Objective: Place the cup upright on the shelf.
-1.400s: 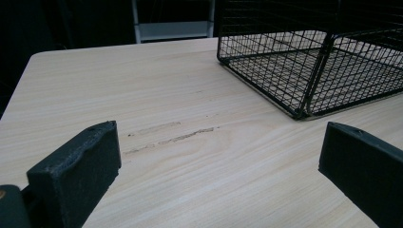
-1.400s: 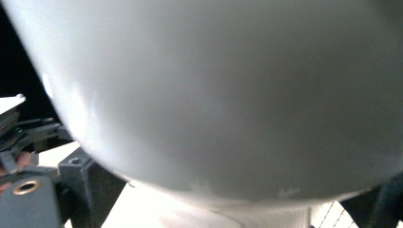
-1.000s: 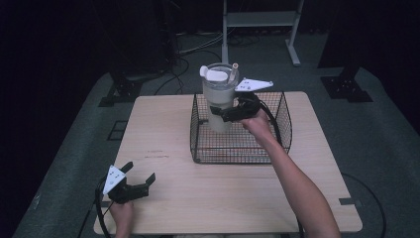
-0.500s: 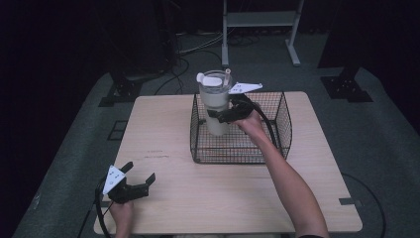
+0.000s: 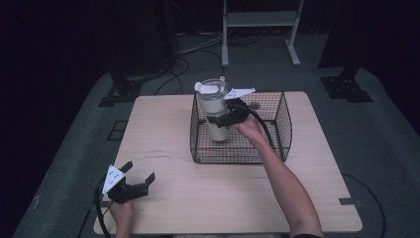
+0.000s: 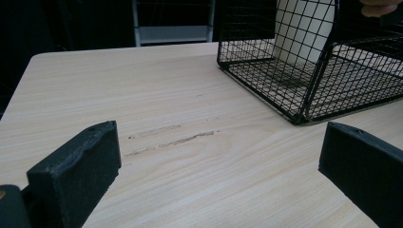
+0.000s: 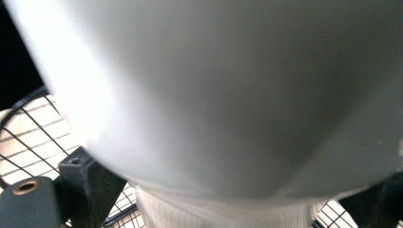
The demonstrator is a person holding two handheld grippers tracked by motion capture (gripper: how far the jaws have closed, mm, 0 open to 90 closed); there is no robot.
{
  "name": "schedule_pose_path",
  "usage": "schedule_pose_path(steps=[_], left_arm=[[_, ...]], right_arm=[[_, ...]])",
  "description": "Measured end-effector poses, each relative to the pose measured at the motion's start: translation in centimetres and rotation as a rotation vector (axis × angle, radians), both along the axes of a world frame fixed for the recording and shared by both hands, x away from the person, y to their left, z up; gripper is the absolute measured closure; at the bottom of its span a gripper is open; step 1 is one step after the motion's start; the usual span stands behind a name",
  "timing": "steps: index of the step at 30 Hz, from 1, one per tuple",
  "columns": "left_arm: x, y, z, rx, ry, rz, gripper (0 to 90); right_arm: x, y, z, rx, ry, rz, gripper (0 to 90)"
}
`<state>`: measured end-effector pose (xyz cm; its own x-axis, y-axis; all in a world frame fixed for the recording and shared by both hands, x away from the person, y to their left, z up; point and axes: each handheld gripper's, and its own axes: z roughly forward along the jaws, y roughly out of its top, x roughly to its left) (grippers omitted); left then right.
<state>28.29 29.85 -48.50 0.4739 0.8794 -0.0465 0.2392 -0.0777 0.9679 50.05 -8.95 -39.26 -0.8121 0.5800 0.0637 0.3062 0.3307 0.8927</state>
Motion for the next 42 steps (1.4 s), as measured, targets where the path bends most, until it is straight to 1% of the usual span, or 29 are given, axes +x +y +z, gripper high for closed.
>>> schedule_pose_path(steps=[1, 3, 4, 6, 7, 8, 10, 14, 18, 22, 25, 29, 31, 33, 35, 36, 37, 42], left_arm=[[0.0, 0.0, 0.0, 0.001, -0.002, -0.002, 0.0], [0.0, 0.0, 0.0, 0.001, -0.002, -0.003, 0.0], [-0.1, 0.0, 0.0, -0.002, -0.001, -0.003, 0.0], [-0.1, 0.0, 0.0, -0.004, -0.001, -0.003, 0.0], [-0.1, 0.0, 0.0, -0.007, -0.002, -0.002, 0.0], [-0.1, 0.1, 0.0, -0.003, -0.001, -0.003, 0.0], [-0.1, 0.1, 0.0, -0.003, -0.001, -0.003, 0.0], [0.0, 0.1, 0.0, -0.003, -0.001, -0.003, 0.0], [0.0, 0.1, 0.0, -0.004, -0.001, -0.005, 0.0], [-0.1, 0.1, 0.0, -0.007, -0.002, -0.007, 0.0], [-0.1, 0.1, 0.0, -0.01, -0.002, -0.005, 0.0], [-0.1, 0.1, 0.0, -0.01, -0.001, -0.005, 0.0], [-0.1, 0.1, 0.0, -0.01, -0.001, -0.005, 0.0], [-0.1, 0.0, 0.0, -0.004, -0.002, -0.006, 0.0], [-0.1, 0.0, 0.0, -0.003, -0.003, -0.006, 0.0], [-0.1, 0.0, 0.0, -0.005, -0.002, -0.006, 0.0], [-0.1, 0.0, 0.0, -0.008, -0.002, -0.004, 0.0], [-0.1, 0.0, 0.0, -0.007, -0.004, -0.006, 0.0]], right_arm=[[0.1, 0.2, -0.3, -0.009, 0.005, -0.004, 8.3], [0.2, 0.3, -0.4, -0.015, 0.009, -0.007, 8.3], [0.3, 0.5, -0.7, -0.029, 0.014, -0.002, 8.3], [0.3, 0.5, -0.7, -0.035, 0.015, 0.0, 8.3], [0.5, 0.6, -1.0, -0.044, 0.017, 0.004, 8.3], [0.5, 0.6, -1.0, -0.044, 0.017, 0.004, 8.3], [0.6, 0.7, -1.2, -0.054, 0.031, 0.002, 8.3], [0.9, 0.6, -1.6, -0.055, 0.032, 0.0, 8.3], [1.1, 0.7, -1.9, -0.06, 0.055, -0.004, 8.3], [1.2, 0.6, -2.0, -0.065, 0.05, 0.005, 8.2], [1.2, 0.3, -2.2, -0.046, 0.053, 0.008, 8.2], [1.1, -0.2, -2.6, -0.034, 0.03, 0.028, 8.0], [1.0, -0.2, -2.6, -0.039, 0.024, 0.031, 7.9], [0.8, -0.4, -2.6, -0.055, 0.008, 0.042, 7.9], [0.6, -0.7, -2.8, -0.056, -0.016, 0.062, 7.9], [0.6, -0.7, -2.8, -0.056, -0.016, 0.062, 7.9], [0.6, -0.7, -2.9, -0.052, -0.027, 0.066, 7.9], [0.5, -1.1, -3.1, -0.038, -0.031, 0.067, 7.8]])
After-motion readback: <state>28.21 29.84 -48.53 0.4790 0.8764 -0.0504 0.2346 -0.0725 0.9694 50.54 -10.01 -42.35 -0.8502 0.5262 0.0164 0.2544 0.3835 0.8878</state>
